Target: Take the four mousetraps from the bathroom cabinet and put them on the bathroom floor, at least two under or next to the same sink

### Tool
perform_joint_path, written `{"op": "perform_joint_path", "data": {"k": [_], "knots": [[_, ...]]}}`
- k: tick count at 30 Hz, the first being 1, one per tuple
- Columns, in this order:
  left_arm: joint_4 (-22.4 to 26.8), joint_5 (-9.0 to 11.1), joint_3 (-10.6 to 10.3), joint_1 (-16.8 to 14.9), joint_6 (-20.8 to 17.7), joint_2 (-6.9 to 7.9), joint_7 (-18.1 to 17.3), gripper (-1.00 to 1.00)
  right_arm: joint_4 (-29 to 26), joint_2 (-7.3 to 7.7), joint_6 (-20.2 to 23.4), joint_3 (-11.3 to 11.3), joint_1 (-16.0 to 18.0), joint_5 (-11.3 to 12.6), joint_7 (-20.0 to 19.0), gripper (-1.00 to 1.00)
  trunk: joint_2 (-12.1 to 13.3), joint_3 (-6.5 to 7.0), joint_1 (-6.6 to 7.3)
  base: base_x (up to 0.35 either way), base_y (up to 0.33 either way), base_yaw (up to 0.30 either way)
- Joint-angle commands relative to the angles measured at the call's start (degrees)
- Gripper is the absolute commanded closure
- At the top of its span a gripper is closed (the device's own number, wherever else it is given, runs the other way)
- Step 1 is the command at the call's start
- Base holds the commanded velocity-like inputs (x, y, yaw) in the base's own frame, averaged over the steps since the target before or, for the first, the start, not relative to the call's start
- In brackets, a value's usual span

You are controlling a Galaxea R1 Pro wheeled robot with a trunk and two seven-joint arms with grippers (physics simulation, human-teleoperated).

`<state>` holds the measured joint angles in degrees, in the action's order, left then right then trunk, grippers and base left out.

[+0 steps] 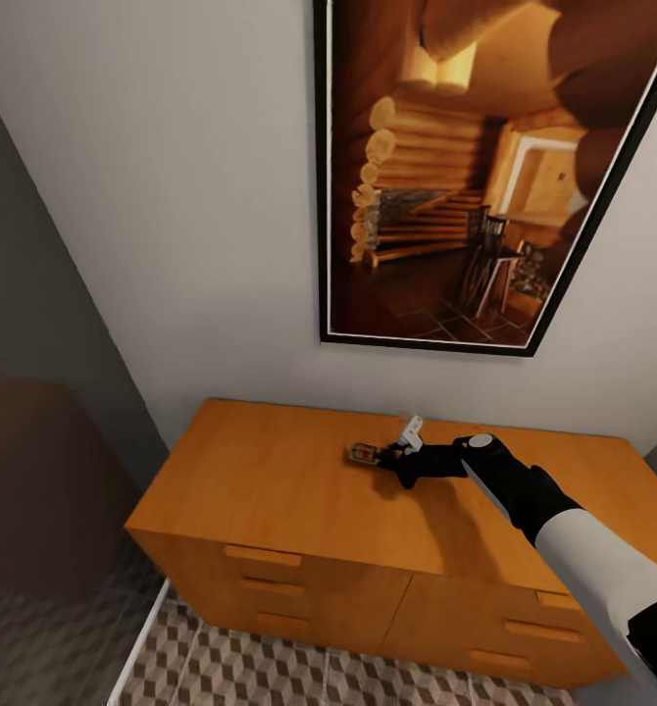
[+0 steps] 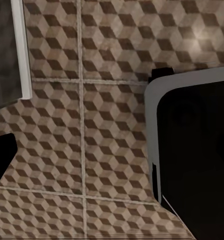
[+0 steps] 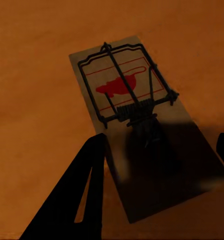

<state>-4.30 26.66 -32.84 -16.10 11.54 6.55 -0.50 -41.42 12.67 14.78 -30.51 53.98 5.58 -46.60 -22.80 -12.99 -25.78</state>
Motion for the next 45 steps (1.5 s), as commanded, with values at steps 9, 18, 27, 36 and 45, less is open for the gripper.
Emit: {"op": "perform_joint_path", "data": {"k": [9, 18, 27, 36, 45], "knots": [[-0.19, 0.41, -0.51, -0.07, 0.32, -0.04, -0.12, -1.0, -0.02, -0.01, 0.51, -0.34, 0.07, 0.58, 0.36, 1.0, -0.12, -0.11, 0.0, -0.333, 0.0, 0.0], [-0.19, 0.38, -0.54, -0.07, 0.32, -0.04, -0.11, -1.0, 0.27, -0.01, 0.43, -0.34, 0.07, 0.49, 0.51, 1.0, -0.12, -0.11, 0.0, -0.333, 0.0, 0.0], [-0.19, 0.38, -0.48, -0.07, 0.32, -0.29, -0.12, -1.0, 0.57, 0.07, 0.34, -0.34, 0.07, 0.56, 0.47, 1.0, -0.12, -0.11, 0.0, -0.333, 0.0, 0.0], [-0.19, 0.4, -0.49, -0.07, 0.32, -0.31, -0.12, -1.0, 0.66, 0.15, 0.25, -0.34, 0.07, 0.49, 0.46, 1.0, -0.12, -0.11, 0.0, -0.329, 0.0, 0.0], [-0.19, 0.41, -0.47, -0.07, 0.32, -0.31, -0.08, -1.0, 0.78, 0.08, 0.18, -0.43, 0.07, 0.47, 0.61, 1.0, -0.12, -0.11, 0.0, -0.32, 0.0, 0.0]]}}
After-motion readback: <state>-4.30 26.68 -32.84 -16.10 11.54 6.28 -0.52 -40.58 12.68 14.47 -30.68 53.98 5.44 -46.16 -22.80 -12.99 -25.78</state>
